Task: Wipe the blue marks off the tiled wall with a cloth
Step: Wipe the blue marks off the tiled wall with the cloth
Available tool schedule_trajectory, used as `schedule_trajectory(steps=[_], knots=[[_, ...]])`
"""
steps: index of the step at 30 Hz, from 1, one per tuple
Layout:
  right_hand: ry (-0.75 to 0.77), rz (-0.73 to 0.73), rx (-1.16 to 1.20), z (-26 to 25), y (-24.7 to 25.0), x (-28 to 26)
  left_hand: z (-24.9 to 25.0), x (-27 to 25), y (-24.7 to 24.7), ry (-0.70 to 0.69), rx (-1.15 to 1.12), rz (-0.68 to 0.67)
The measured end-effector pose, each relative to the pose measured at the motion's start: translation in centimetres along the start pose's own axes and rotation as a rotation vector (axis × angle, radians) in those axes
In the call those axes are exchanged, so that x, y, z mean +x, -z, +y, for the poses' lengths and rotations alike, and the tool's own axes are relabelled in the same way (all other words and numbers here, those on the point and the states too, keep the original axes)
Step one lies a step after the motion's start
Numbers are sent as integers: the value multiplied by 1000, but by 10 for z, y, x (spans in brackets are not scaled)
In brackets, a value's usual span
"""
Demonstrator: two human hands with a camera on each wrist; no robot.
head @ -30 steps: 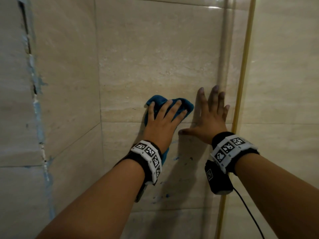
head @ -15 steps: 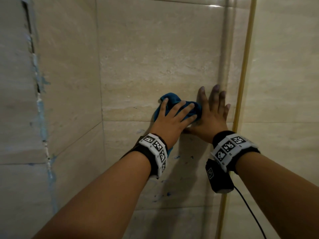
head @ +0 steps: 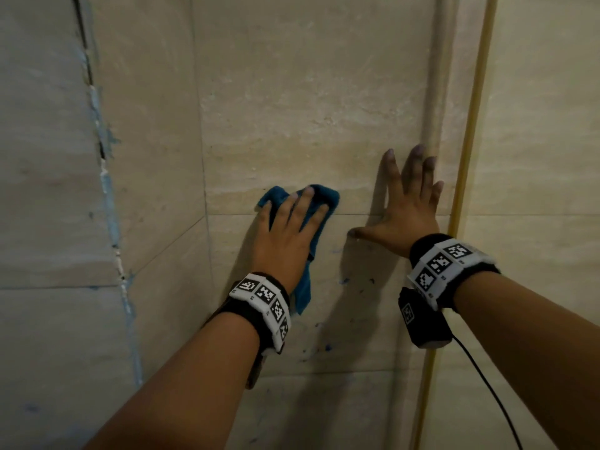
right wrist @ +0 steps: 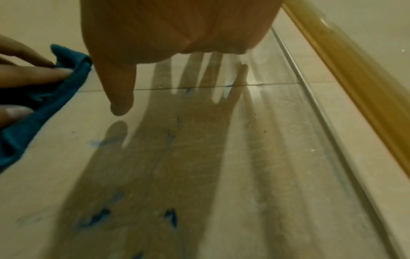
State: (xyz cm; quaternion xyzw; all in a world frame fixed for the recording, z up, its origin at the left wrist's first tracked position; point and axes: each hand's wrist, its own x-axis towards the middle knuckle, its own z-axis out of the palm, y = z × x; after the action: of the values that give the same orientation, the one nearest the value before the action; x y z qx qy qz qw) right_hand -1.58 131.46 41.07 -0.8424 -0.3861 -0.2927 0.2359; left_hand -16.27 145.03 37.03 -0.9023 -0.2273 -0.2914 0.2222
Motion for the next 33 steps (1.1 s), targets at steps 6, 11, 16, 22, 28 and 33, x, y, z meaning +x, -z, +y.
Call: schedule_trajectory(steps=[6,11,16,22,28,33], knots=[[59,2,-108,-6,-8,-22,-7,-14,-7,174,-86,5],[18,-70,-109,-2,-23,-36,-2,-15,-15,225,-184,65],[28,-60,-76,2,-26,-36,-5,-17,-24,174,-116,61],[38,-55,-61,4,-28,-37,-2,-15,-30,354,-200,250],[31,-40,-50,2,-32,-35,18,-29,-56,192,-65,176],[29,-37,-45,3,-34,-36,15,-33,-50,147,-42,35]])
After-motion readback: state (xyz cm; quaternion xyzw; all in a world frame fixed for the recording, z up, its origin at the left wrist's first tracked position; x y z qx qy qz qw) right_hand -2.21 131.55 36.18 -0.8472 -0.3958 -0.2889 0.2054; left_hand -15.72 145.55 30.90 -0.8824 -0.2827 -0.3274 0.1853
